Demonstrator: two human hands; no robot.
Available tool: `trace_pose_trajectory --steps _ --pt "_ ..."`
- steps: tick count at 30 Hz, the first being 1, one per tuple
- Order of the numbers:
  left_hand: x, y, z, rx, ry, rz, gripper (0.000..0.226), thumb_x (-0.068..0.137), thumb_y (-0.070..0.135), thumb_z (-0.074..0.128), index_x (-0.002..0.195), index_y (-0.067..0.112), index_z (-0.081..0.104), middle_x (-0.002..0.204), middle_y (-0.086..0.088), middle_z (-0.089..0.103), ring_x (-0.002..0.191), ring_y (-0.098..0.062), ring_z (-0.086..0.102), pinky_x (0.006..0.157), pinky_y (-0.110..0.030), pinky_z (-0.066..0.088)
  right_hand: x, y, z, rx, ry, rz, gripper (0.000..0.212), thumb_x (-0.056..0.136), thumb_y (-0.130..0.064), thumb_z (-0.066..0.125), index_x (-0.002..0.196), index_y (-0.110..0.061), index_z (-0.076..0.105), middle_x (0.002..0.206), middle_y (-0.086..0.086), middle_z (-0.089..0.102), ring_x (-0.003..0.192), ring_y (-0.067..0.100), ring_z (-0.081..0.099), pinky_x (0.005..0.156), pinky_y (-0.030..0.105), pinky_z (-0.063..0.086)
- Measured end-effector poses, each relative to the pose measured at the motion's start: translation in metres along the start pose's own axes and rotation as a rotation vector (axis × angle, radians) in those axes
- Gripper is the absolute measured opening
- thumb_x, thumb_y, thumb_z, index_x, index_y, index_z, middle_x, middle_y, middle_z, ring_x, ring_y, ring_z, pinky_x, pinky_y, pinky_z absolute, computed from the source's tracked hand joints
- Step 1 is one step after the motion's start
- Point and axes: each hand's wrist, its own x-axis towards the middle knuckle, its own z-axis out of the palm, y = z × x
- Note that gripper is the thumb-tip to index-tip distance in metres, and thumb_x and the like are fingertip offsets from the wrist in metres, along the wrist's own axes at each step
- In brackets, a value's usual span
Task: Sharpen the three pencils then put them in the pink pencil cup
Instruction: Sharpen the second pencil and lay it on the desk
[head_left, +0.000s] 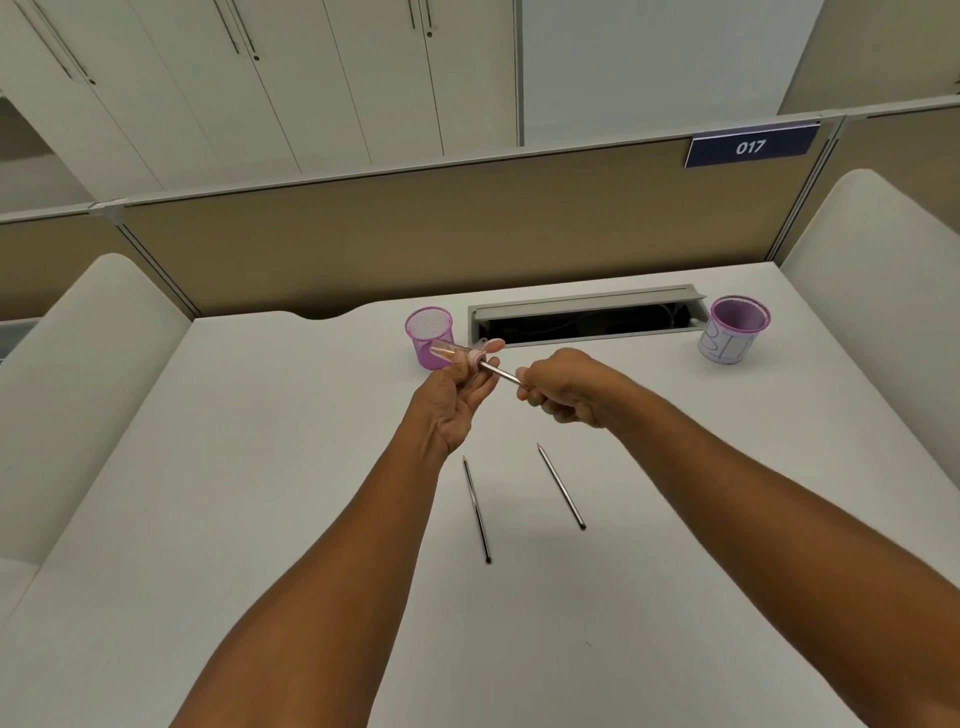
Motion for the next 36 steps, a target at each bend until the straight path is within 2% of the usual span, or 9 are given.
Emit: trace_pose_trajectory --steps 4,9,13,16,20,23,27,32,36 --pt "0.002 0.000 0.004 0.013 0.015 0.012 0.011 0.102 0.008 0.044 0.102 0.006 0.055 0.103 -0.016 0.073 0.107 -0.031 0.065 0.101 -0.043 0.049 0.001 0.004 -0.003 -0.075 -0.031 -0.065 0.036 0.101 -0.030 0.044 0.089 -0.004 0.066 0.074 0.007 0.055 0.058 0.013 0.041 0.052 0.023 0.034" --pt "0.006 0.000 0.004 -0.021 0.035 -0.006 0.019 0.103 0.008 0.043 0.119 0.001 0.051 0.105 -0.017 0.073 0.109 -0.032 0.065 0.094 -0.040 0.054 0.001 0.021 0.010 -0.597 0.316 -0.404 0.021 0.098 -0.035 0.048 0.091 -0.015 0.051 0.083 0.002 0.056 0.071 0.018 0.051 0.059 0.028 0.035" --pt "0.005 -0.003 0.007 -0.031 0.021 -0.016 0.011 0.103 0.006 0.042 0.107 0.003 0.052 0.099 -0.015 0.074 0.114 -0.034 0.063 0.094 -0.040 0.053 -0.004 0.031 0.021 -0.759 0.550 -0.576 0.020 0.099 -0.026 0.044 0.093 -0.012 0.058 0.083 0.004 0.057 0.062 0.016 0.045 0.052 0.024 0.025" --pt "0.002 -0.002 0.006 -0.021 0.007 -0.025 0.010 0.102 0.004 0.043 0.100 0.004 0.053 0.094 -0.016 0.075 0.112 -0.034 0.062 0.099 -0.043 0.050 -0.004 0.023 0.018 -0.639 0.401 -0.409 0.025 0.098 -0.029 0.046 0.087 -0.011 0.060 0.074 0.001 0.051 0.058 0.014 0.042 0.049 0.024 0.025" --pt "-0.002 0.000 0.004 -0.001 -0.019 -0.023 0.013 0.102 0.007 0.043 0.096 0.005 0.055 0.095 -0.017 0.074 0.105 -0.032 0.063 0.104 -0.045 0.046 -0.001 0.006 -0.003 0.100 -0.077 0.029 0.034 0.100 -0.026 0.044 0.080 -0.006 0.062 0.064 0.003 0.050 0.050 0.011 0.035 0.044 0.021 0.027" --pt "-0.003 0.001 0.007 -0.008 -0.020 -0.019 0.012 0.103 0.009 0.042 0.100 0.006 0.054 0.096 -0.016 0.074 0.102 -0.031 0.066 0.100 -0.043 0.049 -0.004 0.006 -0.010 0.118 -0.150 0.040 0.036 0.102 -0.027 0.042 0.085 -0.004 0.064 0.063 0.003 0.050 0.049 0.009 0.033 0.044 0.020 0.027" --pt "0.000 -0.001 0.005 -0.017 0.009 -0.013 0.016 0.103 0.010 0.043 0.115 0.004 0.051 0.098 -0.017 0.074 0.093 -0.029 0.070 0.089 -0.041 0.056 -0.005 0.016 0.001 -0.240 0.058 -0.211 0.032 0.098 -0.035 0.049 0.093 -0.006 0.062 0.086 0.011 0.064 0.067 0.018 0.050 0.056 0.027 0.039" --pt "-0.002 -0.002 0.005 -0.013 -0.004 -0.013 0.011 0.101 0.007 0.046 0.106 0.002 0.055 0.102 -0.017 0.073 0.106 -0.032 0.065 0.095 -0.042 0.053 -0.006 0.039 0.015 -0.701 0.537 -0.584 0.021 0.100 -0.028 0.046 0.090 -0.012 0.056 0.081 0.003 0.056 0.063 0.017 0.046 0.049 0.023 0.021" --pt "-0.006 -0.002 0.003 0.016 -0.017 -0.026 0.014 0.102 0.010 0.044 0.097 0.004 0.056 0.095 -0.014 0.075 0.110 -0.034 0.063 0.105 -0.046 0.045 -0.011 0.035 0.015 -0.670 0.468 -0.477 0.027 0.100 -0.028 0.043 0.085 -0.011 0.059 0.076 0.002 0.055 0.061 0.017 0.046 0.048 0.024 0.022"
